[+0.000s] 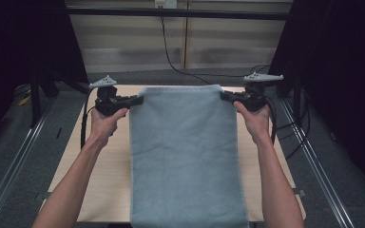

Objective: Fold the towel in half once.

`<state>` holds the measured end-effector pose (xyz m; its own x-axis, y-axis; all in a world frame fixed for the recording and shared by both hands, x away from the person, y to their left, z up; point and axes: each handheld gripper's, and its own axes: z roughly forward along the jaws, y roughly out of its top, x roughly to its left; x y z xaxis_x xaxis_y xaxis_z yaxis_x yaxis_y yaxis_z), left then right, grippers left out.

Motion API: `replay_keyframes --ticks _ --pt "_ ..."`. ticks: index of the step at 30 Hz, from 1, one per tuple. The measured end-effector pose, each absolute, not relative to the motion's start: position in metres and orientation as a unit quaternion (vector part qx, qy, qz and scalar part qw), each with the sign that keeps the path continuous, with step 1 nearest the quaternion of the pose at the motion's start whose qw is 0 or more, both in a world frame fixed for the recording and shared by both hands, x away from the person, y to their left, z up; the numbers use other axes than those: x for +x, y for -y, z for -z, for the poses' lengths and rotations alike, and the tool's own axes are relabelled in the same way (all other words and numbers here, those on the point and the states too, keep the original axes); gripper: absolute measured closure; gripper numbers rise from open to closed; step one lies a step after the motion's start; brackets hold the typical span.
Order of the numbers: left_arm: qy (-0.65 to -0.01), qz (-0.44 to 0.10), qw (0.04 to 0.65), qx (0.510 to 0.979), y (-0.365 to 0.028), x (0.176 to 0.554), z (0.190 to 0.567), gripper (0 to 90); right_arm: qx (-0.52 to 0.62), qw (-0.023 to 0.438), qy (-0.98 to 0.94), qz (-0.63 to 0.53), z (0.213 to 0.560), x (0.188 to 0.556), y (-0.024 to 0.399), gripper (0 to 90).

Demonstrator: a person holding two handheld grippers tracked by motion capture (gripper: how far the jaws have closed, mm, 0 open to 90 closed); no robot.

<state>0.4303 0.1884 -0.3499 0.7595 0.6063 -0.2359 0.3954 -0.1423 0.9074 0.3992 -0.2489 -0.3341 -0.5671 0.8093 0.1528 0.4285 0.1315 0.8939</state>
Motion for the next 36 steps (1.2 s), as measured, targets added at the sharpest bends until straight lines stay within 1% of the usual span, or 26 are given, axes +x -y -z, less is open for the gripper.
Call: replay_keyframes --ticks 1,3,5,6,10,15,18,19,20,23,24,26,31,33,34,35,36 --pt "-0.332 -0.090 0.573 0.744 -0.189 0.429 0.347 84.3 0.425 0.194 -0.723 -0.509 0.328 0.399 0.251 86.4" --pt "-0.321 -0.095 0.567 0.753 -0.187 0.422 0.345 84.2 0.422 0.195 -0.717 -0.520 0.321 0.396 0.254 86.3" --pt "-0.313 -0.095 0.564 0.758 -0.187 0.411 0.346 84.2 0.414 0.191 -0.724 -0.518 0.322 0.388 0.254 86.3" --pt "-0.308 -0.084 0.574 0.754 -0.188 0.403 0.347 84.2 0.412 0.190 -0.729 -0.512 0.324 0.383 0.254 86.3" --pt "-0.272 -0.072 0.579 0.765 -0.188 0.369 0.351 84.3 0.394 0.176 -0.742 -0.513 0.334 0.350 0.256 86.4" --pt "-0.259 -0.061 0.571 0.777 -0.192 0.332 0.364 84.2 0.374 0.159 -0.755 -0.515 0.348 0.298 0.260 86.3" --pt "-0.262 -0.053 0.552 0.790 -0.194 0.313 0.381 84.1 0.373 0.143 -0.767 -0.502 0.366 0.266 0.260 86.4" --pt "-0.259 -0.039 0.547 0.795 -0.195 0.307 0.389 84.2 0.375 0.137 -0.774 -0.492 0.374 0.257 0.261 86.3" --pt "-0.263 -0.038 0.539 0.799 -0.196 0.300 0.396 84.2 0.378 0.132 -0.779 -0.483 0.382 0.249 0.261 86.3" --pt "-0.269 0.002 0.536 0.800 -0.201 0.279 0.415 84.0 0.385 0.110 -0.781 -0.479 0.401 0.224 0.265 86.3" --pt "-0.269 0.008 0.536 0.800 -0.203 0.273 0.420 83.8 0.386 0.108 -0.783 -0.476 0.406 0.216 0.266 86.2" --pt "-0.278 0.040 0.531 0.800 -0.205 0.263 0.430 83.7 0.389 0.109 -0.786 -0.467 0.412 0.202 0.268 86.1" --pt "-0.281 0.077 0.494 0.819 -0.195 0.239 0.457 83.5 0.397 0.092 -0.802 -0.436 0.432 0.179 0.264 86.1" --pt "-0.276 0.099 0.479 0.827 -0.189 0.234 0.473 81.4 0.397 0.075 -0.812 -0.421 0.443 0.174 0.260 86.1" --pt "-0.273 0.098 0.463 0.838 -0.186 0.233 0.481 80.4 0.396 0.071 -0.822 -0.404 0.451 0.173 0.257 86.0" --pt "-0.281 0.097 0.448 0.843 -0.183 0.232 0.489 81.2 0.399 0.062 -0.826 -0.394 0.459 0.173 0.255 86.0" --pt "-0.291 0.109 0.436 0.845 -0.181 0.233 0.496 82.5 0.403 0.047 -0.828 -0.386 0.469 0.173 0.253 86.0"
